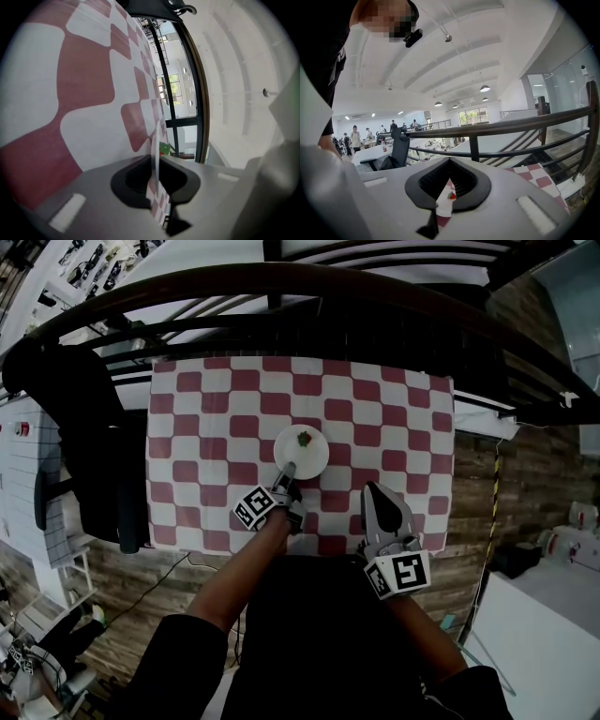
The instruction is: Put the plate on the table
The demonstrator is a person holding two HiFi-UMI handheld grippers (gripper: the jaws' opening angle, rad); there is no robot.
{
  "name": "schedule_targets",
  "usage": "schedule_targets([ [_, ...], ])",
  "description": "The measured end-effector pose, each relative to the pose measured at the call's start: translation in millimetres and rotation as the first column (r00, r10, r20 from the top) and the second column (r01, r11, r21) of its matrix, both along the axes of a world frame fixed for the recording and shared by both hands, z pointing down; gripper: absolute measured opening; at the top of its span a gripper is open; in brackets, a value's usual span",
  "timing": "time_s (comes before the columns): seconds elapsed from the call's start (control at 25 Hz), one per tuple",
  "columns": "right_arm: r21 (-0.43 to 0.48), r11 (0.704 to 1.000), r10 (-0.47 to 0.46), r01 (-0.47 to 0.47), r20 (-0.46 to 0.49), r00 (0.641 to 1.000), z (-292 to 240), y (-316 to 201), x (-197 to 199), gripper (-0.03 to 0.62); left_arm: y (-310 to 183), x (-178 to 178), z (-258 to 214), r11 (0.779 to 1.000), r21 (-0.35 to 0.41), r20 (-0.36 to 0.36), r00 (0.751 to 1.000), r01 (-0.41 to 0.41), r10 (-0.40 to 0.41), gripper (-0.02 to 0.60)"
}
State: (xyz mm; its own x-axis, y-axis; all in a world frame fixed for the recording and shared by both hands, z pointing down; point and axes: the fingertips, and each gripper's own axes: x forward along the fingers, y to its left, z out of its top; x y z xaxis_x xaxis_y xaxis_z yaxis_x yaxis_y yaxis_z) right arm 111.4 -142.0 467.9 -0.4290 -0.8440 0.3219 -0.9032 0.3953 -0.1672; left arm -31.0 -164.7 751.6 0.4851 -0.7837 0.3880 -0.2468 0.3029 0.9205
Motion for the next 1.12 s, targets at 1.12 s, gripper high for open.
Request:
schedule_targets([
  [1.12, -0.009, 1.000, 0.004, -0.004, 0.026, 1.000, -5.1, 20.9, -2.5, -0.003, 24.8, 9.6, -1.9, 0.996, -0.059, 0.010, 0.998, -0.062, 0.063, 0.263],
])
